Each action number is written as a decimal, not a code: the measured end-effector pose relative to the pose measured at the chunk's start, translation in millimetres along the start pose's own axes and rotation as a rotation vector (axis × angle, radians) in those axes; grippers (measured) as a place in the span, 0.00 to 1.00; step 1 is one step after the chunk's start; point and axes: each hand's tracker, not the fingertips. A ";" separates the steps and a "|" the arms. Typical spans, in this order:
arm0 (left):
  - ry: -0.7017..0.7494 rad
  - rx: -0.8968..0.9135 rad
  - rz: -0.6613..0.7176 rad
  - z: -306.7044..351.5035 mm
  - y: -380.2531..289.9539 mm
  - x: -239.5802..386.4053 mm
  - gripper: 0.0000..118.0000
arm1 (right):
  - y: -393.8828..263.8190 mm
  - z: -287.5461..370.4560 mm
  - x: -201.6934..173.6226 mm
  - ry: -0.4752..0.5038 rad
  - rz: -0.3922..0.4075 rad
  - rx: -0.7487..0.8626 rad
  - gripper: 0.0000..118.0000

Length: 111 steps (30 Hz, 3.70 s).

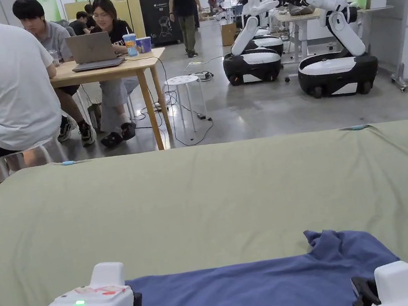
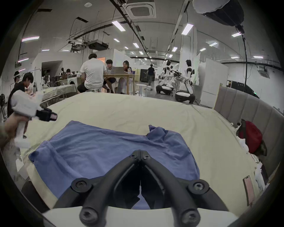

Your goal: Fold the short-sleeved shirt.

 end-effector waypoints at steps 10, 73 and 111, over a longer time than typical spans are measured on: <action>0.090 -0.204 -0.061 -143.3 29.3 -14.6 0.86 | -6.6 -38.9 46.0 -0.062 -0.038 -0.061 0.01; -0.043 0.426 -0.027 196.4 -58.9 105.6 0.46 | 7.3 108.0 -10.1 -0.045 -0.076 0.199 0.60; -0.610 -0.034 1.157 44.9 -215.3 -43.8 0.10 | -12.9 68.3 -100.9 -0.021 0.073 0.114 0.00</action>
